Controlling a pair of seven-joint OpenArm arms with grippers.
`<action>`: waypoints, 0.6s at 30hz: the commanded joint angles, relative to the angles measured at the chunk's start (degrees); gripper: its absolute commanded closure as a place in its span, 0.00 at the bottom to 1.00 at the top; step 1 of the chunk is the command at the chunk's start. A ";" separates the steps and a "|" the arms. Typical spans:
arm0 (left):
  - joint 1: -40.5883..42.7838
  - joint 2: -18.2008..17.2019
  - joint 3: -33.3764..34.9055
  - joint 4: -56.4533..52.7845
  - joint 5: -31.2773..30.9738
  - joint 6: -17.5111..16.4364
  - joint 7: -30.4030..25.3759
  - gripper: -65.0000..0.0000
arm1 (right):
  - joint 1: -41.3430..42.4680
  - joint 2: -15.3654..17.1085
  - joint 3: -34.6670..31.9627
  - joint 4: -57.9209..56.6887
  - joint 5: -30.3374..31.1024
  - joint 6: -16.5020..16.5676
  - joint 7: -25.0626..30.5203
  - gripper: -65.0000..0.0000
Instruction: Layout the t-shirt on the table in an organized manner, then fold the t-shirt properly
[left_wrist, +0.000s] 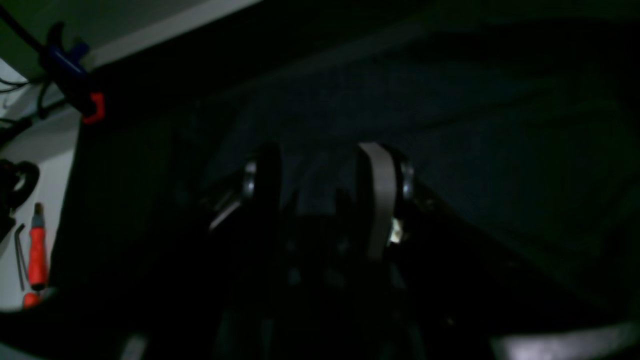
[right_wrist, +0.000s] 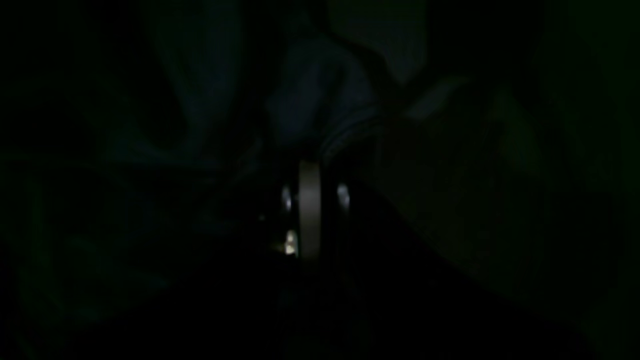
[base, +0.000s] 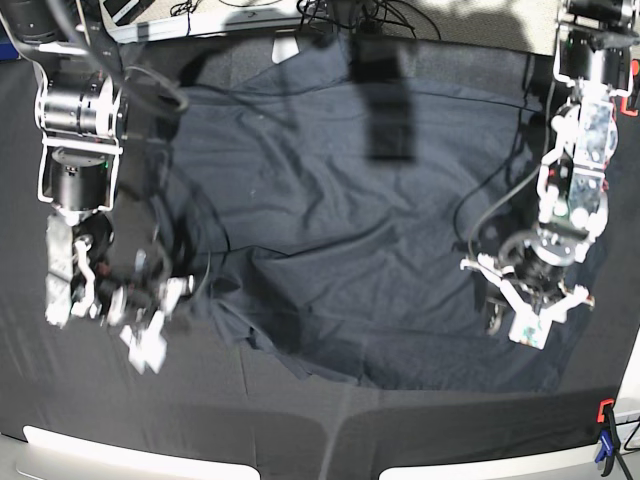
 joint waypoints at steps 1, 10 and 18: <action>-1.40 -0.68 -0.39 1.16 0.04 0.72 -1.64 0.66 | 1.33 -0.15 0.20 4.09 1.49 1.33 0.35 1.00; -1.31 -0.68 -0.37 1.16 0.02 0.72 -1.38 0.66 | -10.16 -7.13 -8.98 31.74 2.60 1.77 -1.44 1.00; -1.31 -0.68 -0.37 1.16 0.04 0.70 -1.40 0.66 | -18.78 -13.35 -21.27 39.63 -4.00 -0.28 -1.40 1.00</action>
